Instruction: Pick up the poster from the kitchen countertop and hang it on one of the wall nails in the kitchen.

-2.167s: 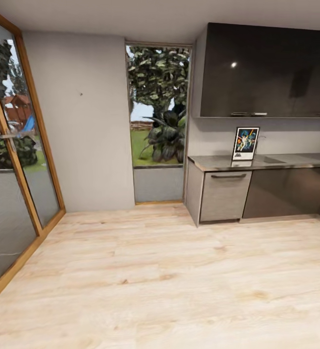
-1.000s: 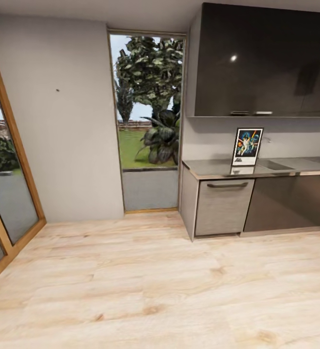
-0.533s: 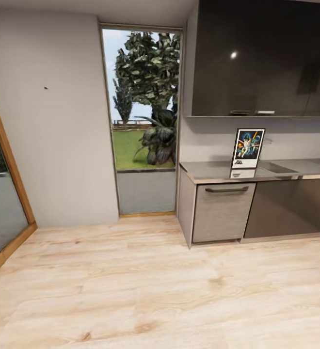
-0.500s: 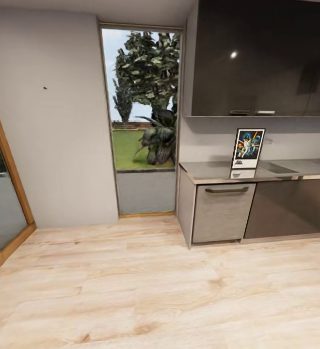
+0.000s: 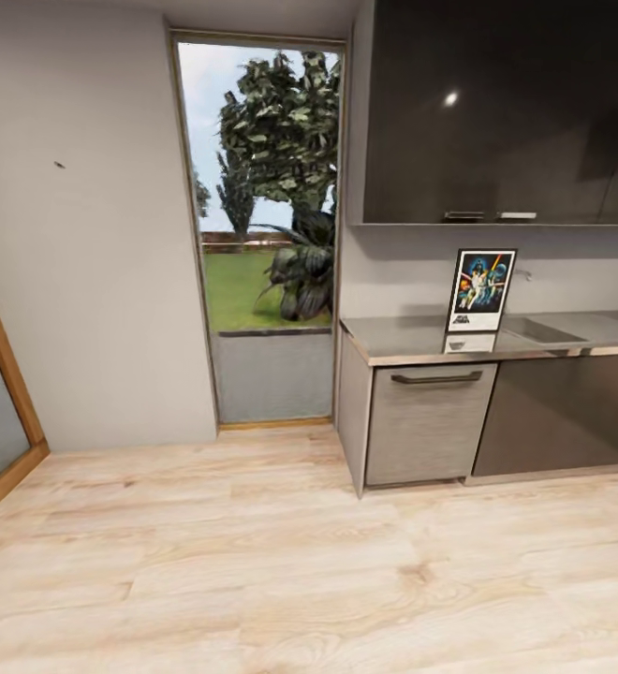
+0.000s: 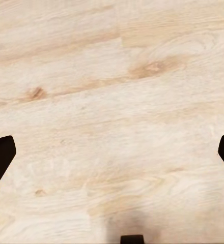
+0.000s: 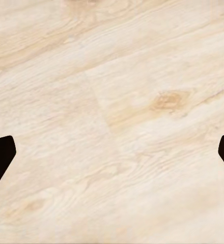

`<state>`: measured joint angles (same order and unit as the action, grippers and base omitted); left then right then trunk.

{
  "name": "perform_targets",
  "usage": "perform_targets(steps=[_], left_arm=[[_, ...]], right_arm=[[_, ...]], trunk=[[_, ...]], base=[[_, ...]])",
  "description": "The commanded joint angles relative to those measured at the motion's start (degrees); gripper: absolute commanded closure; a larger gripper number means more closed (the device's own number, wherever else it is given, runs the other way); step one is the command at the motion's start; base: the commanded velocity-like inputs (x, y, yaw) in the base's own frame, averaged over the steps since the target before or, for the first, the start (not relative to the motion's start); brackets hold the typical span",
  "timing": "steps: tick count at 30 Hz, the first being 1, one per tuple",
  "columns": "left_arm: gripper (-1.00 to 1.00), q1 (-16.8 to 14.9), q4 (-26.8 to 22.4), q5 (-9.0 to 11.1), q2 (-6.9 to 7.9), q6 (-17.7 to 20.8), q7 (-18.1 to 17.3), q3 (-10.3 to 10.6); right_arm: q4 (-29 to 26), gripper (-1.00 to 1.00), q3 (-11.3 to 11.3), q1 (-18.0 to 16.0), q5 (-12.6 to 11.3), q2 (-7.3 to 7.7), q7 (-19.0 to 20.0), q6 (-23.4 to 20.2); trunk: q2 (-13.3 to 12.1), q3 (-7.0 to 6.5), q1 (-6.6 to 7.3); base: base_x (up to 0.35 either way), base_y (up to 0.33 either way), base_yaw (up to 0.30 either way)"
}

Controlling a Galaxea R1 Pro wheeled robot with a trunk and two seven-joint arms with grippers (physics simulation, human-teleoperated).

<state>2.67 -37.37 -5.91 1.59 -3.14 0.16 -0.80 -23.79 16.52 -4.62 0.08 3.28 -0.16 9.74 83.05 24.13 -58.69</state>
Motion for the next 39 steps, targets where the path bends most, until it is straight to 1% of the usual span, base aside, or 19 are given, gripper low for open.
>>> perform_targets(steps=[1, 39], left_arm=[[-1.00, 0.0, -0.1, -0.6, -0.01, -0.1, 0.0, -0.1], [-1.00, 0.0, -0.1, -0.6, -0.01, -0.1, 0.1, -0.1]], right_arm=[[0.1, -1.00, 0.1, 0.0, 0.0, -0.02, 0.0, 0.2], [0.1, -1.00, 0.3, 0.0, 0.0, -0.03, -0.1, 0.2]], trunk=[[0.0, 0.05, -0.03], [0.0, 0.05, -0.03]], base=[[0.312, -0.149, 0.000], [0.312, -0.149, 0.000]])
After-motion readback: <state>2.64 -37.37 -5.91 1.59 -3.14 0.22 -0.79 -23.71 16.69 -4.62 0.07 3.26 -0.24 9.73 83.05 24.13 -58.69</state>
